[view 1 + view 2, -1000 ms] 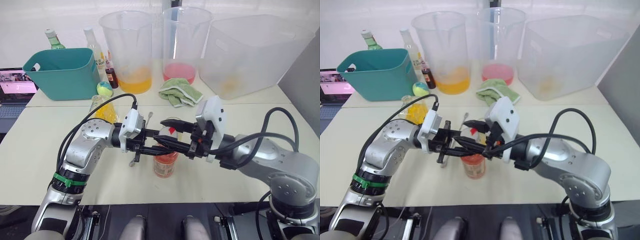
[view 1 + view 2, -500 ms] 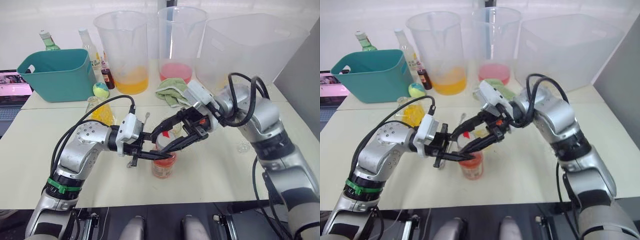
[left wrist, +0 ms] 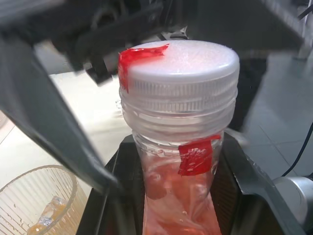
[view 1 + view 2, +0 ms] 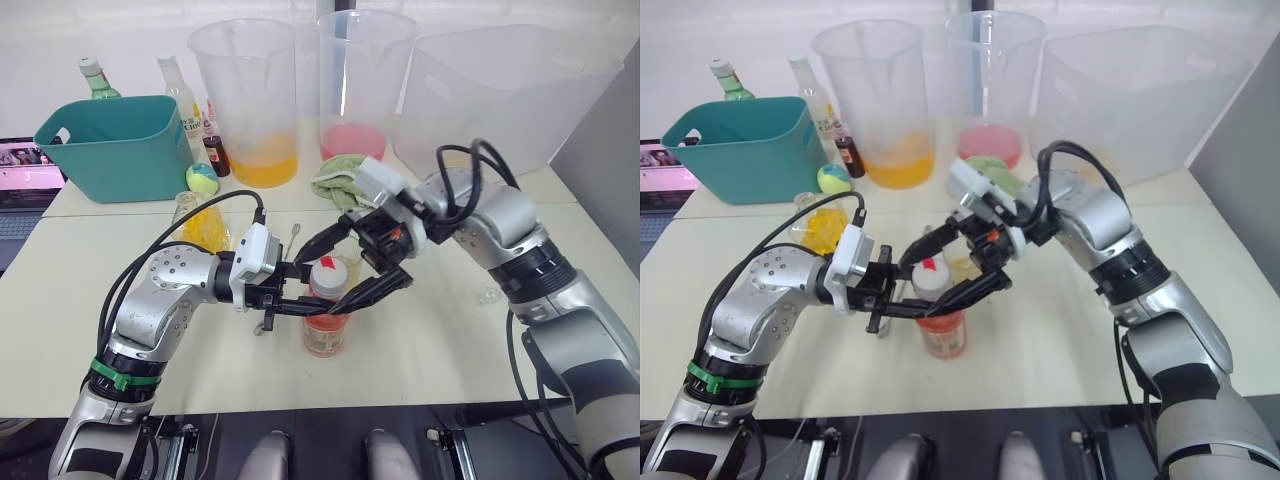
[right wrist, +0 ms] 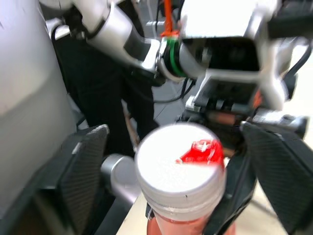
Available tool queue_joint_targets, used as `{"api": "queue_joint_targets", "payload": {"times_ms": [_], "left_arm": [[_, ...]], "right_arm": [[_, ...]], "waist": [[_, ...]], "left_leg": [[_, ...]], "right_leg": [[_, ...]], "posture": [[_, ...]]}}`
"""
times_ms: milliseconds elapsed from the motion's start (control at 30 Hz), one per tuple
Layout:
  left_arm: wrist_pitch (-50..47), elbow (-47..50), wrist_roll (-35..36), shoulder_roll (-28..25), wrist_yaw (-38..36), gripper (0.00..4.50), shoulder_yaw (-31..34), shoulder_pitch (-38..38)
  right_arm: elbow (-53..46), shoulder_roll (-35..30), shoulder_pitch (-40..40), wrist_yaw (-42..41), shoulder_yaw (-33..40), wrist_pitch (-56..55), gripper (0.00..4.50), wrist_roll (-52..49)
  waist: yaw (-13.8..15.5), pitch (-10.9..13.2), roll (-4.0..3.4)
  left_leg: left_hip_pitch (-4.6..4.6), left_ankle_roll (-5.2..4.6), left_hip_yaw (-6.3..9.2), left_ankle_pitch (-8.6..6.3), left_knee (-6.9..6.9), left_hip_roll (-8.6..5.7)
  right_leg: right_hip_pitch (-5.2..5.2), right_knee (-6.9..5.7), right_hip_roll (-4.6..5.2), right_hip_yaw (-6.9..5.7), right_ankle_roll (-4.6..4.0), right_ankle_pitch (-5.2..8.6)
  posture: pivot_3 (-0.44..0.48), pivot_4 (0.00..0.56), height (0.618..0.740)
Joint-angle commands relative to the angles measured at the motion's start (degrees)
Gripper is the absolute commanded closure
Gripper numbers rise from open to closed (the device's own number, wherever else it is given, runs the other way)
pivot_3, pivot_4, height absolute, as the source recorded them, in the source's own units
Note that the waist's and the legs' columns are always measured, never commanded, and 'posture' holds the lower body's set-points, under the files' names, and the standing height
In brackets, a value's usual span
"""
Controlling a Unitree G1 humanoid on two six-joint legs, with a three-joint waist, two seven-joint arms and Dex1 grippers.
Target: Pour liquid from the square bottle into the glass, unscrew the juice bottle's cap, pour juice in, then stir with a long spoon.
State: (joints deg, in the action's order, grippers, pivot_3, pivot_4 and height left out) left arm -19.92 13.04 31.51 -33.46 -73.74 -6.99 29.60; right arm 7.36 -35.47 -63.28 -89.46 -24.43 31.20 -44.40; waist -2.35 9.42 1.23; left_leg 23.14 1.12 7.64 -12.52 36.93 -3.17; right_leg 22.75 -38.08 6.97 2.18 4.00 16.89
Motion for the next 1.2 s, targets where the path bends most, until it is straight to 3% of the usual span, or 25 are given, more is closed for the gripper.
{"api": "queue_joint_targets", "payload": {"times_ms": [33, 233, 433, 600, 833, 1133, 1200], "left_arm": [[-0.4, 1.1, 0.0, 0.0, -0.5, 3.19, -1.4, -0.2], [-0.4, 1.1, 0.3, -0.2, -0.6, 3.19, -1.4, -0.5], [-0.7, 1.4, 0.4, -0.3, -0.5, 3.19, -1.3, -0.8], [-0.9, 1.5, 0.6, -0.4, -0.6, 3.19, -1.3, -0.9], [-1.0, 0.9, 0.7, -0.5, -1.2, 3.19, -1.4, -0.4], [-1.2, 0.6, 0.7, -0.5, -1.3, 3.19, -1.5, 0.0], [-1.2, 0.7, 0.7, -0.5, -1.3, 3.19, -1.5, 0.0]], "right_arm": [[-8.5, -1.4, 1.8, 3.2, 9.0, 4.3, 0.04, -4.7], [-31.0, -3.6, 16.5, 26.7, 20.5, 12.8, 0.04, -8.4], [-48.4, 0.3, 28.9, 51.8, 24.0, 18.4, 0.04, -7.9], [-53.4, 3.4, 31.7, 63.7, 24.5, 22.0, 0.04, -9.2], [-54.4, 3.8, 32.4, 69.5, 24.6, 23.1, 0.04, -11.7], [-54.8, 3.2, 32.8, 70.9, 23.8, 22.3, 2.82, -11.8], [-54.7, 3.1, 32.7, 70.4, 23.7, 22.0, 2.85, -11.6]], "waist": [[0.1, 0.0, 0.0], [0.8, 0.0, 0.01], [0.8, 0.0, 0.01], [0.9, 0.0, 0.01], [0.6, 0.0, 0.01], [0.2, 0.0, 0.01], [0.2, 0.0, 0.01]], "left_leg": [[0.03, 0.0, 0.0, 0.0, 0.01, 0.0], [0.11, 0.0, -0.03, 0.0, 0.02, -0.02], [0.15, -0.01, -0.15, 0.0, 0.01, -0.03], [0.12, -0.01, -0.22, 0.0, 0.01, -0.03], [0.09, -0.01, -0.23, 0.01, 0.0, -0.02], [0.06, -0.02, -0.21, 0.01, 0.01, -0.02], [0.05, -0.02, -0.2, 0.01, 0.0, -0.02]], "right_leg": [[0.03, 0.0, 0.0, 0.01, 0.0, 0.0], [0.09, 0.0, 0.04, 0.02, 0.0, 0.0], [0.26, -0.11, 0.05, 0.21, 0.0, 0.0], [0.23, -0.12, 0.03, 0.19, 0.0, 0.0], [0.19, -0.12, 0.03, 0.18, 0.0, 0.0], [0.12, -0.09, 0.02, 0.14, 0.0, 0.0], [0.1, -0.08, 0.02, 0.13, 0.0, 0.0]], "posture": [[0.0, 0.15, 0.738], [0.0, 0.15, 0.738], [0.0, 0.15, 0.738], [0.0, 0.15, 0.738], [0.0, 0.15, 0.738], [0.0, 0.15, 0.738], [0.0, 0.15, 0.738]]}}
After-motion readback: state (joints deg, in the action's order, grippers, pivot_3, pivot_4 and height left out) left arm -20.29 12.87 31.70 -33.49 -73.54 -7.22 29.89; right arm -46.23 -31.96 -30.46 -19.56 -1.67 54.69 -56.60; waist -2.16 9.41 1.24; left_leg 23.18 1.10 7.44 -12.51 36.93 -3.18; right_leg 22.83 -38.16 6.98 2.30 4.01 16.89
